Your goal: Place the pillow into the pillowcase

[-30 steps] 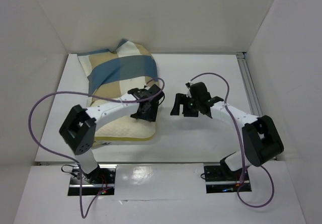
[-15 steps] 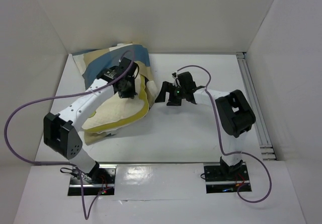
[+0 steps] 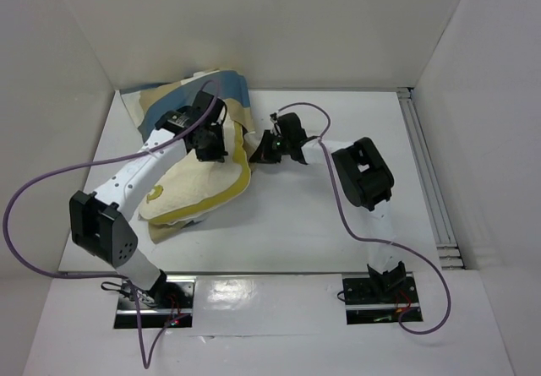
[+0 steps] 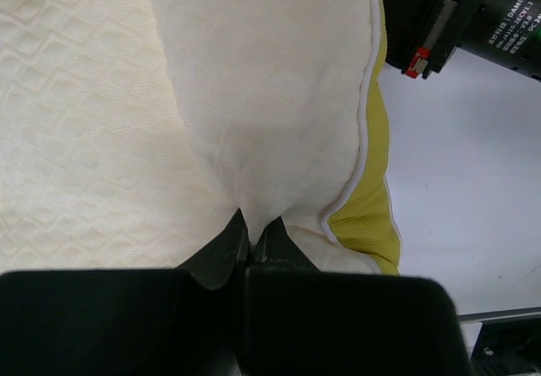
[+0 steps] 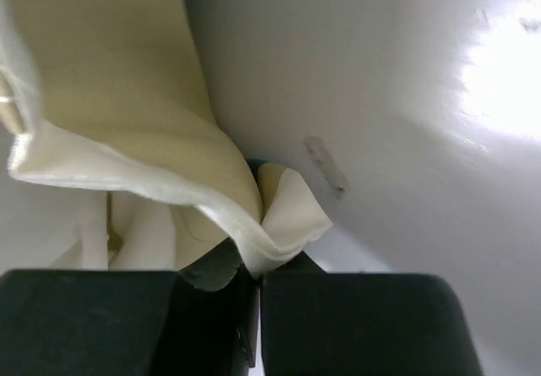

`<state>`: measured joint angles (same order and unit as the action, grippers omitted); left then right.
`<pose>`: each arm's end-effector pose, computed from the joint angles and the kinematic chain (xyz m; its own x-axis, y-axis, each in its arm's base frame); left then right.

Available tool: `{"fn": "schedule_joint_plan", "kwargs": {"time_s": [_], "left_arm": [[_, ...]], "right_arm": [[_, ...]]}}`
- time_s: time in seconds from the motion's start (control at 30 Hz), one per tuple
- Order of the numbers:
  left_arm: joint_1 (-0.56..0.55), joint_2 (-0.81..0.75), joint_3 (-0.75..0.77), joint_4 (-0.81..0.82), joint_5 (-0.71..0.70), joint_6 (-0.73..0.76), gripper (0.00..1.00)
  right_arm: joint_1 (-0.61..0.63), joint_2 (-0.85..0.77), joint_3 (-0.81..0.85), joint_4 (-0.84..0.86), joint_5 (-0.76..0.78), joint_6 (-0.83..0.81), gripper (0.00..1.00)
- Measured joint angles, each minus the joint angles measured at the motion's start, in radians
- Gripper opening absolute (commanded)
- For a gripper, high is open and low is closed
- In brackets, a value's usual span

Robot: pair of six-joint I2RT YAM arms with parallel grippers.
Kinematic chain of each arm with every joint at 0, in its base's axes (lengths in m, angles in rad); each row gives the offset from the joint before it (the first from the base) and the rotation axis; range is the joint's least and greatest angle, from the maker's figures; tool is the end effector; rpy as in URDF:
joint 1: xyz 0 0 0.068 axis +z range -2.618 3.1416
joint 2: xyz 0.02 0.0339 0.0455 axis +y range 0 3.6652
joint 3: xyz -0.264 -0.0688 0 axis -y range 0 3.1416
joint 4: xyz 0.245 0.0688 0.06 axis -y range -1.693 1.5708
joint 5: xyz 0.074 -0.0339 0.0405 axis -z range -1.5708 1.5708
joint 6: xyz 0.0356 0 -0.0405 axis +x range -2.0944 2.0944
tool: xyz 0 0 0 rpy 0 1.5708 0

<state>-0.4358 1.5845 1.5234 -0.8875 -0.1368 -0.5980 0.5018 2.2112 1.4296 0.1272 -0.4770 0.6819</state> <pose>0.3062 -0.1372 0.3336 -0.8037 -0.2410 -0.5441 -0.1287 0.9631 -0.2365 0.4110 0.2441 0.1309 -0.8849 0.1531 -0.4399 -0.2434 0.6532 0.7170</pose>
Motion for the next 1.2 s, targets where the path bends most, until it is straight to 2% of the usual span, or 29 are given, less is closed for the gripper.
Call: {"fn": "schedule_joint_plan", "kwargs": {"time_s": [0.1, 0.17, 0.23, 0.3, 0.37, 0.43, 0.5, 0.57, 0.7, 0.8, 0.93, 1.07, 1.2], "left_arm": [[0.018, 0.005, 0.05, -0.033, 0.005, -0.002, 0.0], [0.039, 0.027, 0.16, -0.085, -0.005, -0.005, 0.0], [0.052, 0.063, 0.317, -0.128, -0.032, -0.008, 0.0], [0.051, 0.085, 0.451, -0.13, -0.071, -0.027, 0.0], [0.019, 0.078, 0.476, -0.101, -0.113, -0.067, 0.0], [-0.033, 0.071, 0.435, -0.063, -0.146, -0.126, 0.0], [-0.098, 0.109, 0.407, -0.063, -0.185, -0.179, 0.0], [-0.148, 0.187, 0.4, -0.068, -0.23, -0.224, 0.0], [-0.211, 0.358, 0.338, -0.059, -0.276, -0.29, 0.0], [-0.238, 0.381, 0.319, -0.083, -0.298, -0.309, 0.0], [-0.234, 0.332, 0.383, -0.086, -0.369, -0.311, 0.0], [-0.228, 0.265, 0.466, -0.072, -0.416, -0.299, 0.0], [-0.262, 0.285, 0.521, -0.044, -0.399, -0.311, 0.0]], "right_arm": [[0.0, -0.027, 0.041, -0.058, -0.003, -0.03, 0.0], [0.002, -0.115, 0.044, -0.135, -0.008, -0.063, 0.0], [0.01, -0.238, 0.043, -0.2, 0.005, -0.095, 0.0], [0.039, -0.445, -0.018, -0.216, 0.047, -0.119, 0.0], [0.083, -0.651, -0.108, -0.198, 0.043, -0.122, 0.0], [0.127, -0.785, -0.228, -0.129, 0.025, -0.122, 0.0], [0.154, -0.816, -0.331, -0.095, -0.002, -0.119, 0.0], [0.164, -0.764, -0.417, -0.104, -0.008, -0.114, 0.0], [0.181, -0.65, -0.507, -0.244, 0.037, -0.13, 0.0], [0.182, -0.669, -0.46, -0.33, 0.061, -0.161, 0.0], [0.185, -0.701, -0.288, -0.462, 0.071, -0.212, 0.0], [0.199, -0.85, -0.216, -0.548, 0.128, -0.235, 0.0], [0.204, -1.1, -0.346, -0.599, 0.219, -0.219, 0.0]]}}
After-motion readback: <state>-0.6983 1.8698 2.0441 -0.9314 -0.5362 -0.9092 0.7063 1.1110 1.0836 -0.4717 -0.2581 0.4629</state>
